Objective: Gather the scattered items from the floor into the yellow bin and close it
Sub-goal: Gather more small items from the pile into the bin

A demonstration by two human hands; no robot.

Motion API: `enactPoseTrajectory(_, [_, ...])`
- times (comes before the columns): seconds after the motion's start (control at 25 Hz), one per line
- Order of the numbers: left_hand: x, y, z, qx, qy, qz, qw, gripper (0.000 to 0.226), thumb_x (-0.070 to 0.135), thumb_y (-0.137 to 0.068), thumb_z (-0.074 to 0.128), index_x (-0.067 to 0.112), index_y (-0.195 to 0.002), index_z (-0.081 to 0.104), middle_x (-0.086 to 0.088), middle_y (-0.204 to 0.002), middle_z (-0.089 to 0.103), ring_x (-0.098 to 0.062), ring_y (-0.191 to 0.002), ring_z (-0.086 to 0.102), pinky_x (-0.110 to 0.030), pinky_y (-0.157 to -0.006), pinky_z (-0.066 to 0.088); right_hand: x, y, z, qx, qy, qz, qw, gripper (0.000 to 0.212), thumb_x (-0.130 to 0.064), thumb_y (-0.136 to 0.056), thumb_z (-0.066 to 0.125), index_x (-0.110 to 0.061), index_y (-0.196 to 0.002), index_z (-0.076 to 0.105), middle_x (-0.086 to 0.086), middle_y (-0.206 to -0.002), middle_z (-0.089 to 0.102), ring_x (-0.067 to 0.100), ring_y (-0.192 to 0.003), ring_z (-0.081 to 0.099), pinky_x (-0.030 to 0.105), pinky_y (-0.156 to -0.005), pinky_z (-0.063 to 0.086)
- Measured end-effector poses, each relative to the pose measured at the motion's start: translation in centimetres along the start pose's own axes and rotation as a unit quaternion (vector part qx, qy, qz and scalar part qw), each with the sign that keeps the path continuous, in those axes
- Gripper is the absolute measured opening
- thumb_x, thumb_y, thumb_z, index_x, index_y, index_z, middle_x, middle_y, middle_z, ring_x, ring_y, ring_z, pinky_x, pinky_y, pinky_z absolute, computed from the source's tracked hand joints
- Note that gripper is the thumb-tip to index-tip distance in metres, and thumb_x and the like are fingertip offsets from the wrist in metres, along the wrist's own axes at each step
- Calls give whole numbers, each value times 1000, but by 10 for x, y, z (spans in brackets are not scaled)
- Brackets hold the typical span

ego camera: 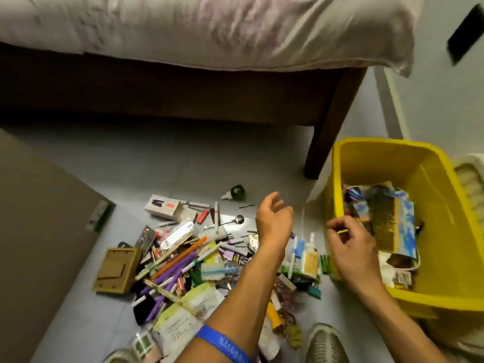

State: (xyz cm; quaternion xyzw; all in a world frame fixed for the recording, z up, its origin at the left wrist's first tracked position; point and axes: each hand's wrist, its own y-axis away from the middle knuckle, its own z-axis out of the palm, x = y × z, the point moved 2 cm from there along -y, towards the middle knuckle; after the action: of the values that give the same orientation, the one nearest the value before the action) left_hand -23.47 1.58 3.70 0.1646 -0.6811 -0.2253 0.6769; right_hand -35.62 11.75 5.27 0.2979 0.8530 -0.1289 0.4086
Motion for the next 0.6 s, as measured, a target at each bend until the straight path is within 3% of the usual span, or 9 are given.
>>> enactPoseTrajectory(0.16, [-16, -33, -103, 77, -89, -2, 993, 37, 10, -92, 60, 25, -126, 59, 6, -120, 63, -3, -90, 59, -13, -62, 44, -37, -5, 98, -158, 38, -88, 983, 14, -15, -89, 62, -28, -95, 63, -7, -96, 67, 0, -74, 57, 20, -63, 46])
enactPoseTrajectory(0.28, [-30, -70, -166, 117, -147, -7, 982, 43, 6, -92, 58, 26, -130, 57, 10, -122, 60, 2, -81, 57, -6, -52, 45, -57, -42, 180, -242, 114, -155, 951, 37, -22, -88, 60, -28, -125, 54, -4, -125, 58, 11, -96, 61, 33, -82, 52])
enactPoseTrajectory(0.32, [-32, -84, -183, 122, -180, -2, 976, 43, 5, -92, 57, 25, -130, 58, 7, -126, 60, 0, -87, 58, -10, -60, 51, -63, -57, 209, -264, 156, -177, 935, 50, -20, -87, 60, -26, -135, 47, 1, -138, 50, 20, -111, 56, 40, -92, 50])
enactPoseTrajectory(0.4, [-30, -119, -219, 149, -276, 34, 949, 44, 4, -89, 58, 23, -128, 58, 0, -129, 61, -16, -104, 60, -32, -87, 55, -75, -87, 268, -288, 262, -219, 895, 72, -16, -85, 60, -23, -149, 28, 8, -158, 23, 32, -137, 34, 47, -109, 35])
enactPoseTrajectory(0.48, [-19, -157, -252, 163, -408, 88, 894, 58, 1, -83, 61, 23, -136, 52, -5, -139, 54, -25, -121, 51, -43, -101, 47, -72, -110, 309, -295, 357, -222, 858, 81, -15, -85, 60, -25, -153, 16, 6, -162, 9, 36, -145, 16, 51, -114, 23])
enactPoseTrajectory(0.52, [-14, -174, -268, 141, -500, 103, 849, 71, 2, -80, 65, 26, -143, 42, -6, -149, 43, -28, -133, 40, -48, -108, 39, -65, -116, 322, -301, 392, -211, 843, 77, -16, -87, 58, -24, -152, 18, 8, -159, 16, 37, -143, 20, 52, -113, 25])
enactPoseTrajectory(0.6, [-14, -202, -293, 47, -690, 84, 718, 94, 15, -79, 74, 29, -153, 18, -8, -162, 16, -34, -147, 13, -57, -115, 16, -47, -115, 327, -309, 419, -199, 830, 49, -22, -93, 51, -19, -140, 38, 13, -138, 47, 35, -121, 46, 45, -98, 42])
